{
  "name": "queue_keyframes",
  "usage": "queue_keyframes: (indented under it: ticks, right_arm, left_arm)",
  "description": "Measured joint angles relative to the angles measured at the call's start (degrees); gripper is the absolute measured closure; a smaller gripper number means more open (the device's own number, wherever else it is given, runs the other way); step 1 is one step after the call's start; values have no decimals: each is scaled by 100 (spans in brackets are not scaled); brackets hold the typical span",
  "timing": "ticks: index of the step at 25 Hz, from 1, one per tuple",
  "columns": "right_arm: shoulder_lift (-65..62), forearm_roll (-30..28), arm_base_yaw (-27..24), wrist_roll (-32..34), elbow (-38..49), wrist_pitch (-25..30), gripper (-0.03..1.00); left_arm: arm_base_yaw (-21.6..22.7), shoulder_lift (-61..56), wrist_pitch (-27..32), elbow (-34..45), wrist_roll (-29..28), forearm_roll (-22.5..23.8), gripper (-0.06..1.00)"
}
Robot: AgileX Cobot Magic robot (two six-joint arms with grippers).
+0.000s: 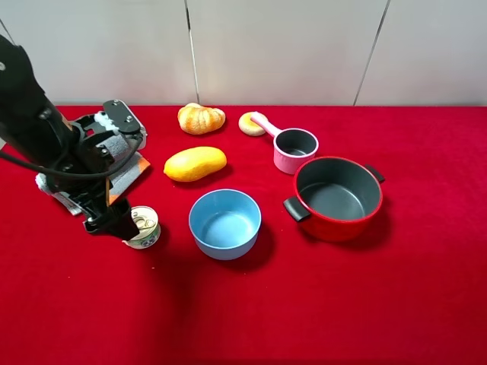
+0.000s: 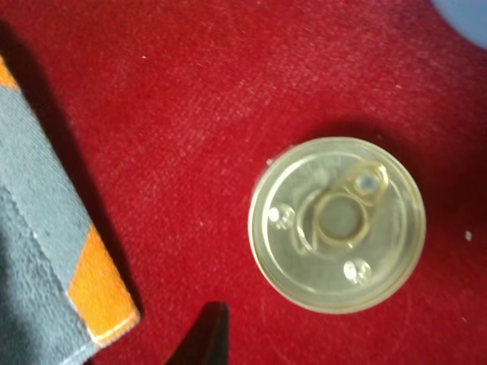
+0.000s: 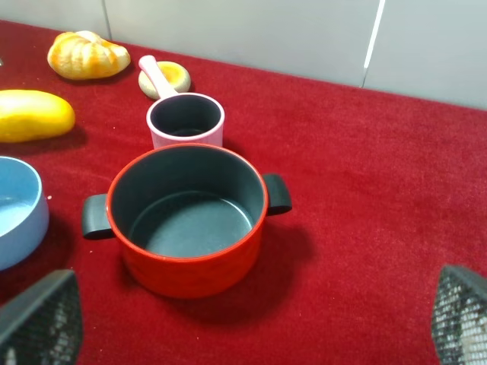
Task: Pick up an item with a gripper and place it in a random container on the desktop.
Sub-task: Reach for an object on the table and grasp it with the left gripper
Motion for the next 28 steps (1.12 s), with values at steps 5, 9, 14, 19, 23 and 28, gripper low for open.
queue_keyframes:
  ticks: [5, 9, 14, 19, 23, 28]
  right_arm:
    - [0, 0, 0, 0, 0, 0, 27]
    - [0, 0, 0, 0, 0, 0, 27]
    - [0, 0, 0, 0, 0, 0, 27]
    - [0, 0, 0, 0, 0, 0, 27]
    - [0, 0, 0, 0, 0, 0, 27]
    - [0, 0, 0, 0, 0, 0, 27]
  left_arm:
    - [0, 324, -232, 0, 0, 25, -4]
    - [0, 571, -434, 0, 0, 103, -4]
    - [0, 763, -505, 0, 0, 108, -4]
    - [-139, 932, -570, 0, 0, 120, -4]
    - [-224, 1067, -655, 0, 0, 120, -4]
    - [-265, 1237, -828, -1, -26, 120, -4]
